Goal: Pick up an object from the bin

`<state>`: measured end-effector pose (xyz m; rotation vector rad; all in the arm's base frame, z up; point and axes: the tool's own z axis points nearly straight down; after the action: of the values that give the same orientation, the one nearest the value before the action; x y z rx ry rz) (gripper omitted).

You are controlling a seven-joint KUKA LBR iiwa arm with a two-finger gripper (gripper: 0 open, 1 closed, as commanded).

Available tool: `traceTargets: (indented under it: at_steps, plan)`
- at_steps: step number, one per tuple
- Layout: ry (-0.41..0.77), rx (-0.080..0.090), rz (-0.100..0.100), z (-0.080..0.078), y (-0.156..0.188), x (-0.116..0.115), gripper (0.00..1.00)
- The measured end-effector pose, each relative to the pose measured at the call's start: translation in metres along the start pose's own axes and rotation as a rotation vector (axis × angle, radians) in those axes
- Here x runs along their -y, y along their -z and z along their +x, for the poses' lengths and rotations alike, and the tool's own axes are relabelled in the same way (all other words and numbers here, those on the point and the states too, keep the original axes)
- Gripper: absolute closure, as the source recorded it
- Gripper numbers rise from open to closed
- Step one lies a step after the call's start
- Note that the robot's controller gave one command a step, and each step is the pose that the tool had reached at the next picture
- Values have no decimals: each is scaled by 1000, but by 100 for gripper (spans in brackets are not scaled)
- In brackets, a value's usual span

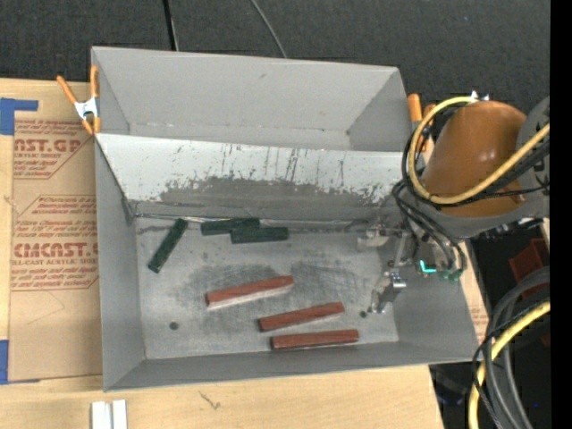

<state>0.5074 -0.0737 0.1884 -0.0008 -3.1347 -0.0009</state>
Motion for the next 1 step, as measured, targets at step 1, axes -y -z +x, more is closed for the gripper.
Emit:
traceTargets:
  at_steps: [1]
  plan:
    - [1,8,1,-2,4,0,0]
